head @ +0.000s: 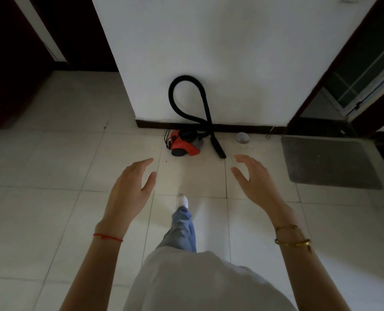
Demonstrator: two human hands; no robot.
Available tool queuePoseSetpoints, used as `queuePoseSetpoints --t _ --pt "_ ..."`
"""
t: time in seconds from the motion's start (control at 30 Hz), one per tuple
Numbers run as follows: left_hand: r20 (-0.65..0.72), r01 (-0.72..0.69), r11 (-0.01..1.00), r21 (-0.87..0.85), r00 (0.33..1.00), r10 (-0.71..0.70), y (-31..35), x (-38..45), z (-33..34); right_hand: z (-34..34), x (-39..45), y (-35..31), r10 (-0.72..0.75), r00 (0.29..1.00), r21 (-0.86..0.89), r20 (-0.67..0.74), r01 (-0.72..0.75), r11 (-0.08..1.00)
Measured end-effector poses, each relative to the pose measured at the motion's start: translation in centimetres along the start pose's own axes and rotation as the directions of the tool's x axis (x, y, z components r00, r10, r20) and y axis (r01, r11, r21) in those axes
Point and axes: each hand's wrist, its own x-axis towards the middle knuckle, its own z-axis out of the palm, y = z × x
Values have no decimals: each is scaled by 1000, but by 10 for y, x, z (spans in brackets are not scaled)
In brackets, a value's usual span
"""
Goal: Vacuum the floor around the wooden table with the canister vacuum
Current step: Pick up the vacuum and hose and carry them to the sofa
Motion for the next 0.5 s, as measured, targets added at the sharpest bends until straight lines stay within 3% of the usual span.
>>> queuePoseSetpoints --t 0.27,0.5 --pt "-11 -30 999 29 999 30 -30 206 -17 -13 193 -32 -11 998 68 -67 16 998" --pt "49 -30 999 44 998 27 -46 309 -17 -12 293 -33 9 996 118 -93 2 993"
